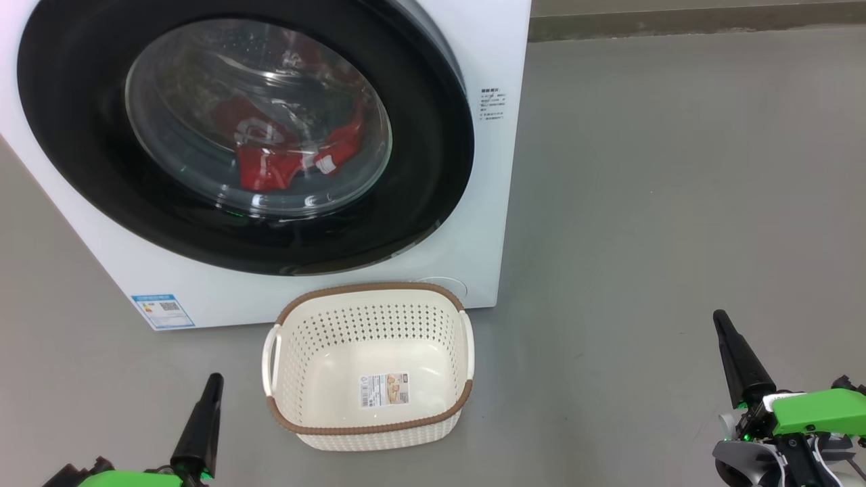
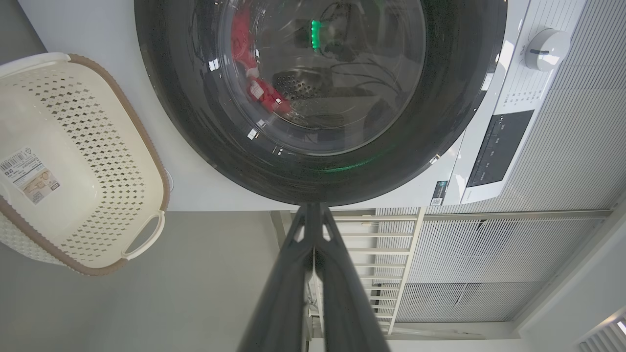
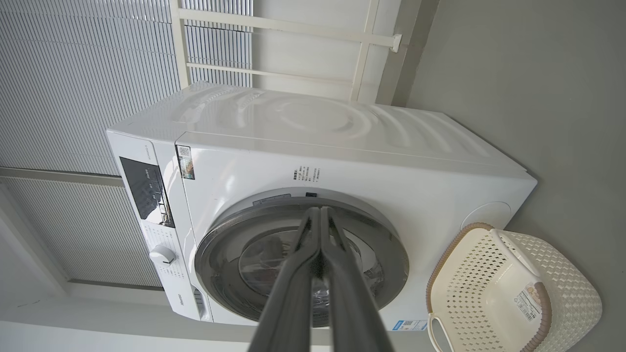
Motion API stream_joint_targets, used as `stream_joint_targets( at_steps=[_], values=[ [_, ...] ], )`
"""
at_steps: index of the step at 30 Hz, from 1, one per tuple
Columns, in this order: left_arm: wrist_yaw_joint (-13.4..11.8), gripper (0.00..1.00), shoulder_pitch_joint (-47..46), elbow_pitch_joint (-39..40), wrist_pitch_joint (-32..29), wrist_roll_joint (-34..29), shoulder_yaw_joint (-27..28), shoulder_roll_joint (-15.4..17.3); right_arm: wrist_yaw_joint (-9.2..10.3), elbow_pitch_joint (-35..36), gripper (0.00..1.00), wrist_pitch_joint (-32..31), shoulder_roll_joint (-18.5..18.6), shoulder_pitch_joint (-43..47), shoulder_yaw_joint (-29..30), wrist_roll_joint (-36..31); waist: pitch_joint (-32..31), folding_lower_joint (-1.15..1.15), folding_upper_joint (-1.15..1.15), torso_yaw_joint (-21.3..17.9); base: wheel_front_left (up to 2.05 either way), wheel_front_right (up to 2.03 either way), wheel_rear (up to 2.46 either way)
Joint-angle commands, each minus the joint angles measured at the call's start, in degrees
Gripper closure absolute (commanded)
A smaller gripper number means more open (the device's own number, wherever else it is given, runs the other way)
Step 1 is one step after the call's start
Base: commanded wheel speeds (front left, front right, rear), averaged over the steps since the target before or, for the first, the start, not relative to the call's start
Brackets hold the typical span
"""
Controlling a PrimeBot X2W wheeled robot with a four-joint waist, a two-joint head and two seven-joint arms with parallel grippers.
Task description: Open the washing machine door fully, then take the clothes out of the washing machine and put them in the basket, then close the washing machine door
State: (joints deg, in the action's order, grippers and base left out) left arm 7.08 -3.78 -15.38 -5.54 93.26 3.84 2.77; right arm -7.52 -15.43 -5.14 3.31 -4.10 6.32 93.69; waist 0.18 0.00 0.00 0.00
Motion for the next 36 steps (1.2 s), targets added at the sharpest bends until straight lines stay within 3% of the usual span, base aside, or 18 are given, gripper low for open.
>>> stream_joint_targets(
  at_steps=[1,22,23,27,34,36],
  values=[
    [0.4,1.0,-2.3,1.4,-0.4,-0.6,2.0,0.6,0.03,1.5,1.0,-0.4,0.5,-2.0,-1.0,-0.5,0.0,0.0,0.0,0.0,0.0,0.0,0.0],
    [0.4,1.0,-2.4,1.4,-0.6,-0.7,2.2,0.5,0.03,1.5,1.0,-0.6,0.2,-2.0,-0.7,-0.8,0.0,0.0,0.0,0.0,0.0,0.0,0.0],
    [0.4,0.0,-2.4,1.4,-0.6,-0.7,2.2,0.5,0.03,1.5,0.0,-0.6,0.2,-2.0,-0.7,-0.8,0.0,0.0,0.0,0.0,0.0,0.0,0.0],
    [0.0,0.0,1.3,-2.4,-0.2,0.0,-0.2,-0.7,-0.01,-2.5,0.0,-0.4,-0.9,1.6,0.1,-0.4,0.0,0.0,0.0,0.0,0.0,0.0,0.0],
    [0.0,0.0,0.4,-2.4,0.8,-0.3,-1.0,-0.6,-0.01,-2.5,0.0,0.5,-0.8,0.7,-1.0,-0.9,0.0,0.13,0.0,0.0,0.0,0.0,0.0],
    [0.0,0.0,0.2,-2.5,1.2,-0.6,-1.3,-0.6,-0.01,-2.5,0.0,0.8,-0.8,0.5,-1.4,-1.1,0.0,0.07,0.0,-0.1,0.0,0.0,0.0]
  ],
)
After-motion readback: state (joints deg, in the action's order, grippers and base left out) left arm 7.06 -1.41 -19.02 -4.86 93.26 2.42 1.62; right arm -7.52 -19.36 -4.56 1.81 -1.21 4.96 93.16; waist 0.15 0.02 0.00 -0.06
